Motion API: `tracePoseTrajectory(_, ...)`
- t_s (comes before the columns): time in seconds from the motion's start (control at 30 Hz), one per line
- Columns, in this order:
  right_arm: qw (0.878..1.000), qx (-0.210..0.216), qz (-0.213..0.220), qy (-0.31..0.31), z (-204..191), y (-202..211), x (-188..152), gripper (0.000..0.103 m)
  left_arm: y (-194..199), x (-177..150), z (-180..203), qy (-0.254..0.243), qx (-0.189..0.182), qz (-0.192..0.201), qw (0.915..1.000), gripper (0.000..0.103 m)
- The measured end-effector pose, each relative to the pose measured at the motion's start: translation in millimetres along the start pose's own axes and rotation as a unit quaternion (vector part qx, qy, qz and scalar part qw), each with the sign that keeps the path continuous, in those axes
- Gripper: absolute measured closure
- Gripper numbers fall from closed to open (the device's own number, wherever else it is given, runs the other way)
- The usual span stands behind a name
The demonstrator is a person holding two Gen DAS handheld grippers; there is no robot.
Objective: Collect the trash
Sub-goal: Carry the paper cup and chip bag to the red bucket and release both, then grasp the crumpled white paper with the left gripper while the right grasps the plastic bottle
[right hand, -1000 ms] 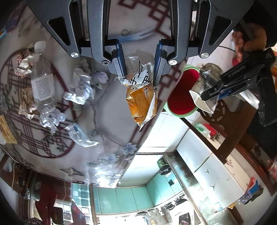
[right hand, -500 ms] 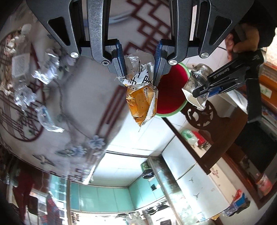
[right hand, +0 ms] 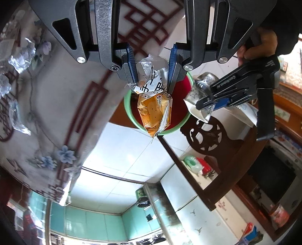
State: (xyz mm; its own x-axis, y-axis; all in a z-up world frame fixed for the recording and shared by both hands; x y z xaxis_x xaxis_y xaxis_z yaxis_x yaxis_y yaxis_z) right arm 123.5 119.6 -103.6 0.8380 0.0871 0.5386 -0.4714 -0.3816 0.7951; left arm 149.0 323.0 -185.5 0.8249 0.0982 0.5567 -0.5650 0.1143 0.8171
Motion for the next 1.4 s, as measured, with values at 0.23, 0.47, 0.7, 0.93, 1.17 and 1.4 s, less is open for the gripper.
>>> tracePoseTrajectory(0.23,1.000,0.005,-0.017,0.011,-7.9,-16.3,3.2,0.075,-14.3,3.1,-6.9,0.002,0.000,-0.010,0.9999,0.075)
tracePoseTrajectory(0.47,1.000,0.006,-0.021,0.013,-8.9,-21.4,5.3,0.074,-20.2,5.8,-10.8,0.004,0.003,-0.011,0.9999,0.075)
tracePoseTrajectory(0.7,1.000,0.009,-0.022,0.016,-8.5,-23.2,5.7,0.074,-24.8,7.4,-13.2,0.008,0.008,-0.011,0.9999,0.075)
tracePoseTrajectory(0.93,0.998,0.024,-0.033,0.037,-16.4,-34.1,7.5,0.074,-34.0,12.0,-14.4,0.011,0.010,-0.012,0.9998,0.074)
tracePoseTrajectory(1.17,0.997,0.035,-0.034,0.065,-16.3,-40.6,14.3,0.028,-17.8,17.7,-18.9,0.044,0.028,0.011,0.9986,0.040)
tracePoseTrajectory(1.4,0.995,0.036,-0.012,0.091,-18.8,-30.9,27.5,0.028,39.6,3.0,-16.1,0.056,0.054,0.051,0.9957,0.037)
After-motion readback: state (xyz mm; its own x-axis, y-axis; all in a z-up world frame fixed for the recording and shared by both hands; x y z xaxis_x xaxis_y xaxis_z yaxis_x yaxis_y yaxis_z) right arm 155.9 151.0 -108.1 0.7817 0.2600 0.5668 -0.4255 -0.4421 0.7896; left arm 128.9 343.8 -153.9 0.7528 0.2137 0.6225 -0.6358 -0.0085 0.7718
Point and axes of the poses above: each gripper's, at about its wrist camera, not at the fingertips, and y roughly against the way its jaws point, z to its right, x to its top, the point moved 3 cm from there along -y, roughly the way its jaws point, and after that the axes turned 9 degrees about z, right-handed, at the moved point
